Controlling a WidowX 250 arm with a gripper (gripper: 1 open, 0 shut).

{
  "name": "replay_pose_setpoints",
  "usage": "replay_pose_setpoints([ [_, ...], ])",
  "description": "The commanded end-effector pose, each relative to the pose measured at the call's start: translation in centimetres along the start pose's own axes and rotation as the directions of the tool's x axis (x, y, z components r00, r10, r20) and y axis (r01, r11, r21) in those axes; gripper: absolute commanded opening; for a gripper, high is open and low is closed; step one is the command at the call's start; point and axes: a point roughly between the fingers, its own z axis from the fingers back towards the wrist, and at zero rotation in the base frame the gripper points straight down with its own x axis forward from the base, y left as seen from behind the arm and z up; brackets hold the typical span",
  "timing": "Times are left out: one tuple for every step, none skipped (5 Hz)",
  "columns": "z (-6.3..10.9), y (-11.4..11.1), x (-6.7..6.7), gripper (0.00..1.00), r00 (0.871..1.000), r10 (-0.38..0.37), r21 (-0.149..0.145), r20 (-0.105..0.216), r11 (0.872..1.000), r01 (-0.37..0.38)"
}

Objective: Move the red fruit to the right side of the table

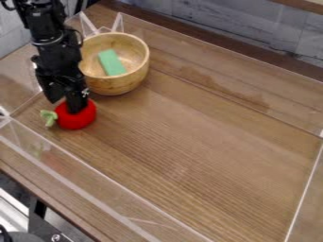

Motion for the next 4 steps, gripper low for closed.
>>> replay_pose_setpoints([
  [0.22, 0.92, 0.34, 1.0, 1.0, 0.009, 0.02, 0.02, 1.0, -0.01],
  [0.0, 1.13, 0.42, 1.0, 1.0, 0.012, 0.017, 0.02, 1.0, -0.012],
  [-0.2, 1.34, 0.46, 1.0, 1.0, 0.015, 0.013, 0.018, 1.0, -0.015],
  [-0.35, 1.53, 0.44, 1.0, 1.0, 0.018, 0.008, 0.017, 1.0, -0.019],
])
